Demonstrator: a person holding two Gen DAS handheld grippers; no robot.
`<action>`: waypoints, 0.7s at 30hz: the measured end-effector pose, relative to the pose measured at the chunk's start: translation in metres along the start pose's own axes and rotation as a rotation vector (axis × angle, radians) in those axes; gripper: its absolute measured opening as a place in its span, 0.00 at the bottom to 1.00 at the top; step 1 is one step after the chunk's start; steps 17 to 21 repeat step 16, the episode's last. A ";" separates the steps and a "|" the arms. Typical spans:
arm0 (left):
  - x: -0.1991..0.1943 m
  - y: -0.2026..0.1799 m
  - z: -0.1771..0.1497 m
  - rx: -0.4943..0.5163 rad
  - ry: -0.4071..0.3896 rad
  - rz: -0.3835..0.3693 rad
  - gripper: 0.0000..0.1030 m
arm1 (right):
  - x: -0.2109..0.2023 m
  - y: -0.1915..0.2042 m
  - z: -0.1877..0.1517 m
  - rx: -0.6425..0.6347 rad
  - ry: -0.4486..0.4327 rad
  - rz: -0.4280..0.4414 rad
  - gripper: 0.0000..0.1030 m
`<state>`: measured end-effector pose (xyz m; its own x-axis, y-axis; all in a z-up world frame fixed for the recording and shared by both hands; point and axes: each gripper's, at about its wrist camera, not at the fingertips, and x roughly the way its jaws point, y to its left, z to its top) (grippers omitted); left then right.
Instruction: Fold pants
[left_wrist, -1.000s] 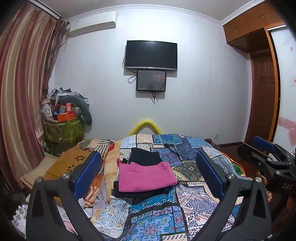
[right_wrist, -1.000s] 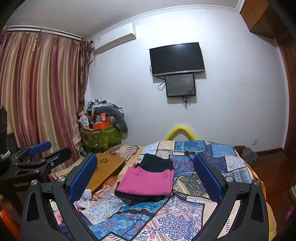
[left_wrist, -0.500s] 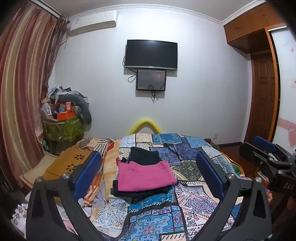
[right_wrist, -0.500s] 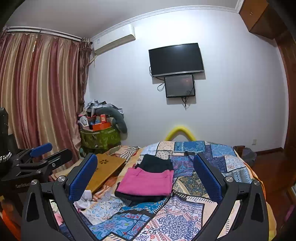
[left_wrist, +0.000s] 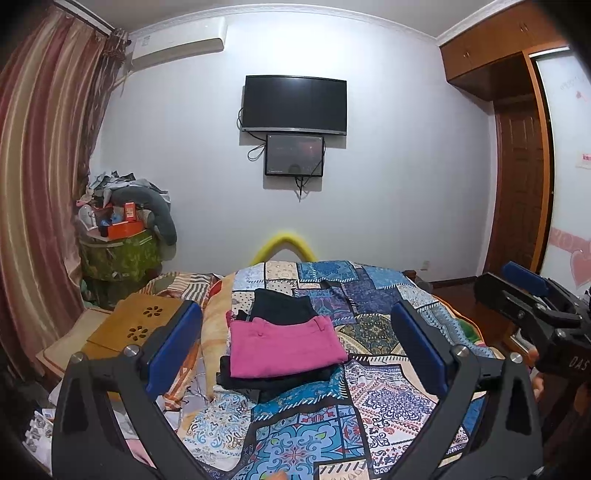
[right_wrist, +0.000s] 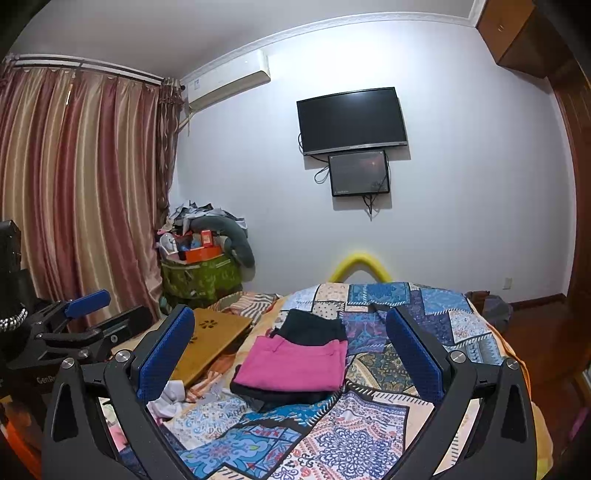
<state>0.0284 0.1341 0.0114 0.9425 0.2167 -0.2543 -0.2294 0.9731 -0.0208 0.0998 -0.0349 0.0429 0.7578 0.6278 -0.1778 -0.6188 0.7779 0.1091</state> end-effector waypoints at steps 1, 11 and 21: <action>0.000 0.000 0.000 0.002 -0.001 0.000 1.00 | 0.000 0.000 0.000 -0.001 -0.001 -0.001 1.00; -0.002 -0.002 0.001 0.009 -0.009 -0.004 1.00 | 0.001 0.001 -0.001 -0.006 0.004 -0.003 1.00; 0.001 -0.003 0.003 0.006 -0.008 -0.005 1.00 | 0.002 0.000 -0.003 -0.005 0.006 -0.003 1.00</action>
